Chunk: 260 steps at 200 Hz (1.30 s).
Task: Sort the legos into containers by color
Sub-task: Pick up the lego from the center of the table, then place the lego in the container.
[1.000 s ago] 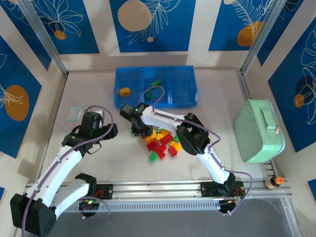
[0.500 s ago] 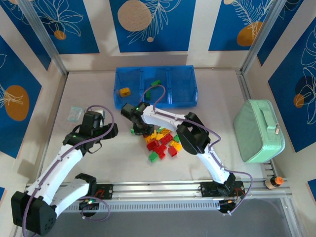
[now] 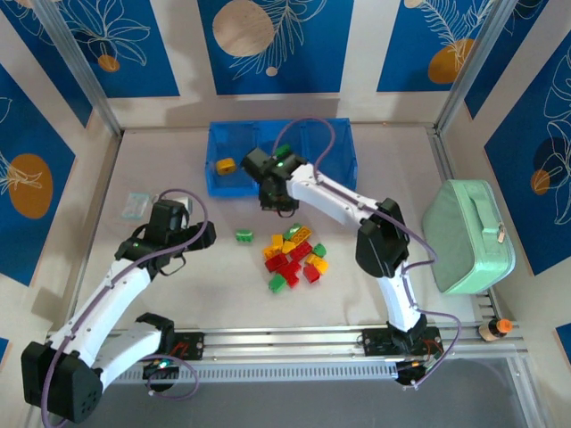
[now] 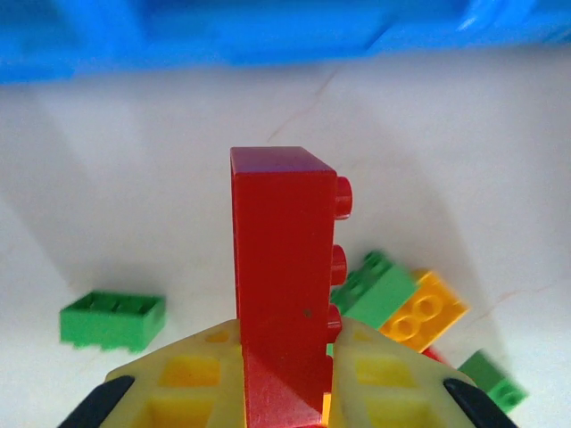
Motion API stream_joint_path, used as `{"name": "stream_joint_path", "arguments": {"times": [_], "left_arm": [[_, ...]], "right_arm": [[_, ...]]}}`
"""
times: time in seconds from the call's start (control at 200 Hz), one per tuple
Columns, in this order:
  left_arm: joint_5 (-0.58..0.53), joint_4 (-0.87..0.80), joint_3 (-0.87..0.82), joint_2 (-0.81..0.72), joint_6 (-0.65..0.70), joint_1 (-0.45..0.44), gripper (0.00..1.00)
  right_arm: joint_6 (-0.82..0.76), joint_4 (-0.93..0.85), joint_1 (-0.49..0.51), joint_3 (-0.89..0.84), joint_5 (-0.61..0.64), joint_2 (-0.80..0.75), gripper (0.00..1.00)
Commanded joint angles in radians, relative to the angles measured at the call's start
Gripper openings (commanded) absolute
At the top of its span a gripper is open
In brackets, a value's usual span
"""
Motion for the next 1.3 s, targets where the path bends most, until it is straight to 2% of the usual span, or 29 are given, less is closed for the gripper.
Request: {"name": "stream_joint_path", "arguments": {"times": [0.0, 0.33, 0.67, 0.991, 1.296], "left_arm": [[0.037, 0.019, -0.012, 0.013, -0.007, -0.020, 0.72], [0.030, 0.062, -0.011, 0.107, -0.031, -0.110, 0.72], [0.045, 0.109, -0.013, 0.189, -0.048, -0.154, 0.73], [0.049, 0.128, 0.000, 0.246, -0.053, -0.168, 0.73], [0.053, 0.132, 0.028, 0.298, -0.049, -0.183, 0.74]], "right_arm": [[-0.080, -0.020, -0.085, 0.013, 0.035, -0.052, 0.18], [-0.196, 0.011, -0.294, 0.071, -0.006, -0.021, 0.18], [-0.269, -0.059, -0.429, 0.324, -0.048, 0.197, 0.18], [-0.306, -0.110, -0.459, 0.535, -0.066, 0.369, 0.18], [-0.321, -0.094, -0.470, 0.560, -0.076, 0.406, 0.20]]}}
